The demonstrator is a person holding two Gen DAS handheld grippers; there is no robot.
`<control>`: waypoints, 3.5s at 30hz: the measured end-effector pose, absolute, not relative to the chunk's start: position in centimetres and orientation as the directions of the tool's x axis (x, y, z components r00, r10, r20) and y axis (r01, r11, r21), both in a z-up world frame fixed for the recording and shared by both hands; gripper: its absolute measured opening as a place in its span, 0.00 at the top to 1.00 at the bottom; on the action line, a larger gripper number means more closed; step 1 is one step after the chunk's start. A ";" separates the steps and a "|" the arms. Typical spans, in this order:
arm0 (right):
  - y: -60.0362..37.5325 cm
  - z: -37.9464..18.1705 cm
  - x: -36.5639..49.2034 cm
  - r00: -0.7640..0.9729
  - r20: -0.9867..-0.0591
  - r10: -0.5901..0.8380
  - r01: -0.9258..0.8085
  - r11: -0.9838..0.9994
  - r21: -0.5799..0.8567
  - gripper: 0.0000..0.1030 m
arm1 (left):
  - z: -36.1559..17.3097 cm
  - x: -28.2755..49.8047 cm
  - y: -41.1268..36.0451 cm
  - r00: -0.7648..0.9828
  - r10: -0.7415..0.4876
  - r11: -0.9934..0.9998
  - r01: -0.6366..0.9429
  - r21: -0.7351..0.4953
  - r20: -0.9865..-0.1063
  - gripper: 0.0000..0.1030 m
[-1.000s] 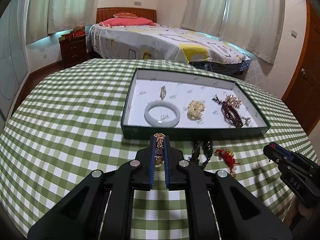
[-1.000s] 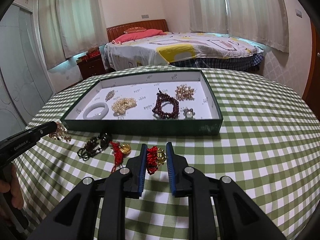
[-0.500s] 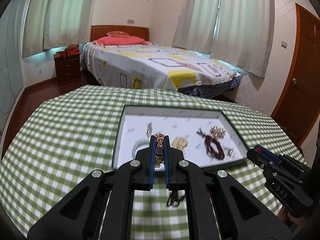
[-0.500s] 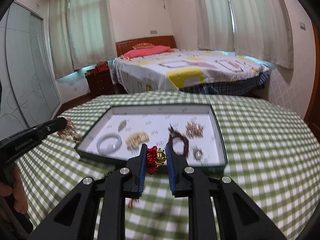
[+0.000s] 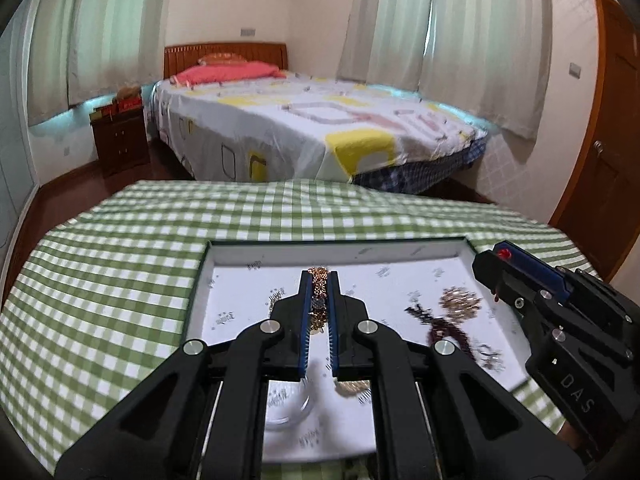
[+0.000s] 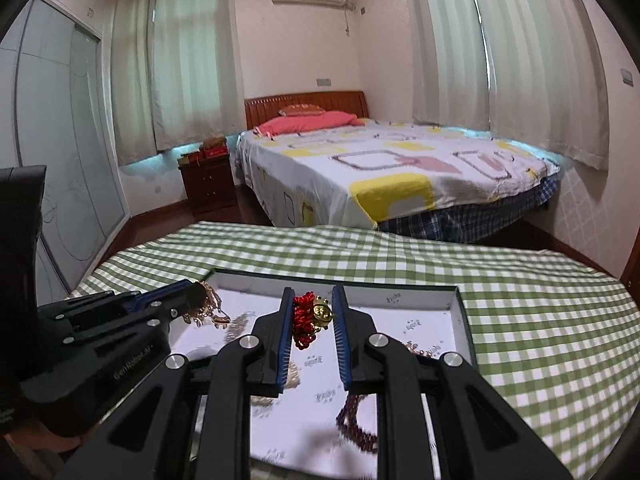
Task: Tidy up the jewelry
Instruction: 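Carry the gold chain and red charm into the box and open both grippers, then withdraw the left gripper while the right grasps the red tassel gold coin pendant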
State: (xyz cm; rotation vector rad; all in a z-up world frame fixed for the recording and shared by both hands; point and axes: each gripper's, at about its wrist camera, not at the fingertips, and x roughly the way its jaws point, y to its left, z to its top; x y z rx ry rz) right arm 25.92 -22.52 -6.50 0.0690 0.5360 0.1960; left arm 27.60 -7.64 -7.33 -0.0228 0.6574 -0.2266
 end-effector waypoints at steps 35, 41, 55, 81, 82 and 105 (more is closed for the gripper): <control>-21.8 -12.5 31.5 0.696 -0.699 0.166 -0.126 0.986 0.109 0.65 | -12.6 33.3 -9.0 0.663 -0.113 0.988 0.152 -0.014 -0.740 0.56; -22.2 -11.5 30.5 0.718 -0.680 0.146 -0.114 0.989 0.092 0.56 | -11.7 32.3 -8.1 0.681 -0.113 0.990 0.142 -0.021 -0.724 0.41; -22.0 -8.2 25.2 0.784 -0.607 0.128 -0.103 0.992 0.077 0.49 | -7.6 25.2 -5.6 0.787 -0.142 0.989 0.131 -0.062 -0.601 0.27; -20.9 -13.0 17.8 0.722 -0.677 0.144 -0.110 0.990 0.093 0.49 | -10.6 15.6 -1.8 0.783 -0.059 0.998 0.052 -0.029 -0.619 0.26; -20.7 -13.1 17.8 0.717 -0.682 0.147 -0.115 0.989 0.092 0.49 | -10.8 15.5 -1.7 0.780 -0.056 0.998 0.049 -0.028 -0.623 0.26; -20.8 -14.4 17.4 0.656 -0.731 0.186 -0.141 0.982 0.123 0.94 | -12.1 15.3 -2.7 0.753 -0.075 0.997 0.072 -0.031 -0.653 0.26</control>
